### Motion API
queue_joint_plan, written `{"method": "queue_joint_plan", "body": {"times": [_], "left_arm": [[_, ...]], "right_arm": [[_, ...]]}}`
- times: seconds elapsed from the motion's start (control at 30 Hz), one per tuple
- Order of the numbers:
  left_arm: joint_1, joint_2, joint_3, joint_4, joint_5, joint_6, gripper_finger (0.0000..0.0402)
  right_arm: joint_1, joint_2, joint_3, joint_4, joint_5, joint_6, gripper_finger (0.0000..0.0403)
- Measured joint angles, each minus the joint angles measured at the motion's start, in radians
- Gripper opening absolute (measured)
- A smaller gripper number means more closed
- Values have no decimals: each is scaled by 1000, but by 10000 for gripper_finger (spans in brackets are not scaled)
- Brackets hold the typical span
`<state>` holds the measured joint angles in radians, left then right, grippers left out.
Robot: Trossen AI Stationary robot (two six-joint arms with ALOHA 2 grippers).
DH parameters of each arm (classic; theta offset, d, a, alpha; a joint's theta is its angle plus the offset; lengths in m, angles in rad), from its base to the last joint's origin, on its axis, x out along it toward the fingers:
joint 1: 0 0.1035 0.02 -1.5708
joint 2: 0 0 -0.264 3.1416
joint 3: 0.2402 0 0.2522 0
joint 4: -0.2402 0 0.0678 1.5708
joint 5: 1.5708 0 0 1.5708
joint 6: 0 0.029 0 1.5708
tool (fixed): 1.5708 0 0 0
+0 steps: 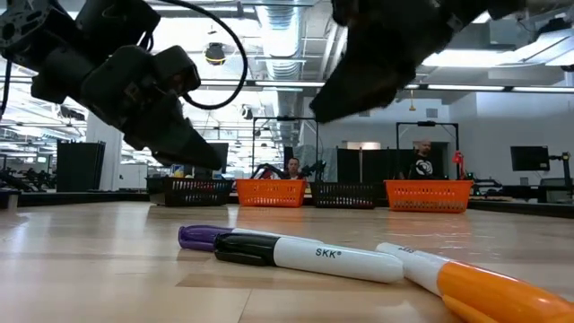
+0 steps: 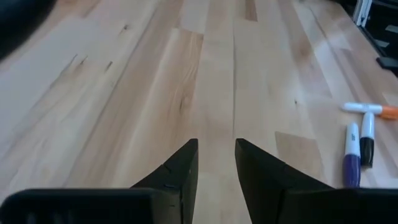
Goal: Pick & Place Markers
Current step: Put the small purple highlighter into the left orange bin
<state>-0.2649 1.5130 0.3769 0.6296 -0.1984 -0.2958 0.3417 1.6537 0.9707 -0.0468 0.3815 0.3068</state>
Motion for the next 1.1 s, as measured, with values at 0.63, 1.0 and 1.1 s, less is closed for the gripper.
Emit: {"method": "queue_joint_plan", "body": {"times": [0.63, 1.0, 1.1], "left_arm": [[-231, 169, 143, 6, 49, 123, 106], [-313, 360, 329, -7, 6, 170, 112], [-309, 384, 341, -27, 5, 187, 125]], "right_arm": [[122, 238, 101, 93, -144, 0, 165], [198, 221, 99, 38, -85, 43, 160], [202, 221, 99, 34, -76, 60, 165]]}}
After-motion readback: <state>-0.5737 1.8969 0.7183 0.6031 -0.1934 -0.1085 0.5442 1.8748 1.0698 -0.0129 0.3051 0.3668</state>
